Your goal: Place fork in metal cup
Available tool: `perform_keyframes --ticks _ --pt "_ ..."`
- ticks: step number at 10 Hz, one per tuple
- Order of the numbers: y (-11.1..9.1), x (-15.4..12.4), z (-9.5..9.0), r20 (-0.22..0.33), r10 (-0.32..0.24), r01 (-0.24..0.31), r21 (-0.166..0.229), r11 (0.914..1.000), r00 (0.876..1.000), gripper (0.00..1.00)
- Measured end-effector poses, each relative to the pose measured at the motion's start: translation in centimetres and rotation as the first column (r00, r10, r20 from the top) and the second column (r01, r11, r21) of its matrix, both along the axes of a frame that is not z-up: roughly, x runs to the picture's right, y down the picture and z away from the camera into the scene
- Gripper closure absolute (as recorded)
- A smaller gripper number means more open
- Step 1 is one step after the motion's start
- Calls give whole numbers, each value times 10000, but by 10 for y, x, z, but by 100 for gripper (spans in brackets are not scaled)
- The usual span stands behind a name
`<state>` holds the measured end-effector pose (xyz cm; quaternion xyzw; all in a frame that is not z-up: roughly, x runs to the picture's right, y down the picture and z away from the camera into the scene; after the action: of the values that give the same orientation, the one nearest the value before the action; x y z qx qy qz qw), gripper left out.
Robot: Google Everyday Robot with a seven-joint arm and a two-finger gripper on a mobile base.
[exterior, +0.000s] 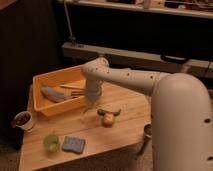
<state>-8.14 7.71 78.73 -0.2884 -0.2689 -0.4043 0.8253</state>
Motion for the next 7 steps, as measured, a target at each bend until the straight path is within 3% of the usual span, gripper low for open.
perform_keyframes --ticks 2,3,4,7 --pt "-26 22 -28 427 846 -840 -154 9963 9955 100" --pt "-34 42 -40 725 1502 -1476 -403 9882 9860 100" --pt "-38 60 -50 1006 2092 -2033 -654 9769 9727 100" --pt "-50 121 -88 1324 3767 -3630 -1168 9244 9168 100"
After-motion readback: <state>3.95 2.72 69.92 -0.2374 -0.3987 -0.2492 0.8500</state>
